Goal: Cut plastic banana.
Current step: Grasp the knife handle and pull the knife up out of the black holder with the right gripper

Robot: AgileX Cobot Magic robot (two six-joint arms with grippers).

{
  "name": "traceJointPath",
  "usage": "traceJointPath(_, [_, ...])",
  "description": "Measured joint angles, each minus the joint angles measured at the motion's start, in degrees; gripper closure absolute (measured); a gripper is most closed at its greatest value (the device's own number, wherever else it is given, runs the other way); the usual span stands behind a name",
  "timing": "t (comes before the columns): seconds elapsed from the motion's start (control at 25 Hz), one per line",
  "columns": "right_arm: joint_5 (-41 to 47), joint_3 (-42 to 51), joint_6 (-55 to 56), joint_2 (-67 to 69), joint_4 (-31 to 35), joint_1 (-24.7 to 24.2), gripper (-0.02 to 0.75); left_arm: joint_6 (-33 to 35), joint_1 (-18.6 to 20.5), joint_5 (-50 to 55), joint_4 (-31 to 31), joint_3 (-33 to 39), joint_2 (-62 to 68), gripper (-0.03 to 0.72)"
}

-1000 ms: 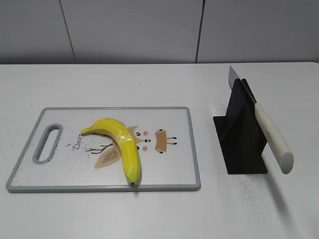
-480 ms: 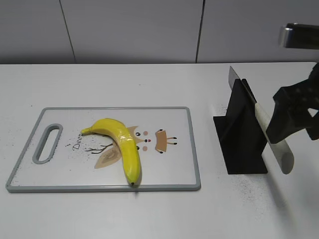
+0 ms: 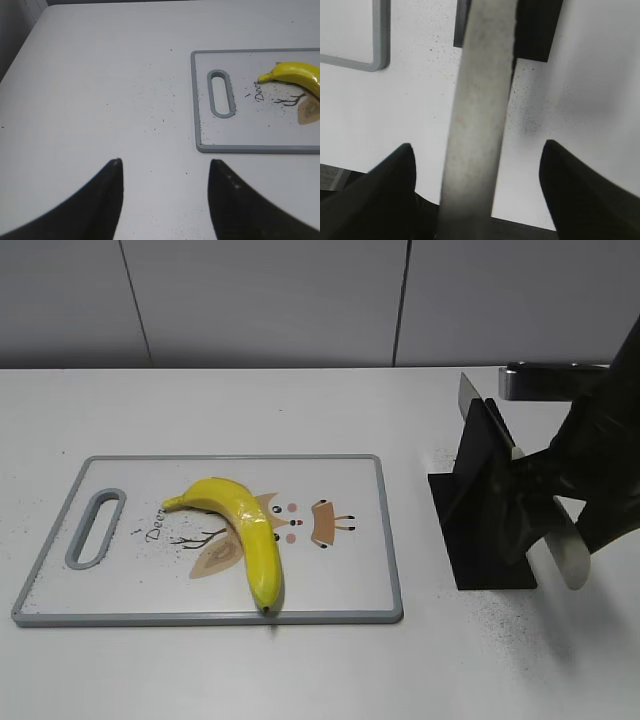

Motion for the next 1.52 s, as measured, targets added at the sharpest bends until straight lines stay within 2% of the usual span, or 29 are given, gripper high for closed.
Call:
traceJointPath(0.12, [0.11,0.00,1.43,1.52,0.00,0.00,0.198,0.00,0.00,0.00,0.00,0.00,0.00,0.180])
traceJointPath(0.24, [2.49,-0.13,2.46,2.05,0.23,0.00,0.524,0.00,0.00,0.00,0.00,0.00,0.00,0.180])
traceJointPath(0.28, [2.55,-0.19,3.00,2.05,0.26,0.00,0.570,0.00,0.00,0.00,0.00,0.00,0.00,0.180])
traceJointPath(0.88, [4.74,-2.85,4.85,-0.02,-0.82,0.00,0.571,0.00,0.00,0.00,0.00,0.00,0.00,0.180])
traceJointPath(1.24, [9.44,-8.84,7.91,-7.32,-4.61,0.00,0.573,0.00,0.00,0.00,0.00,0.00,0.00,0.180])
traceJointPath(1.52, [11.22,-16.84,9.24,-10.69,-5.82,0.00,0.573,0.00,0.00,0.00,0.00,0.00,0.00,0.180])
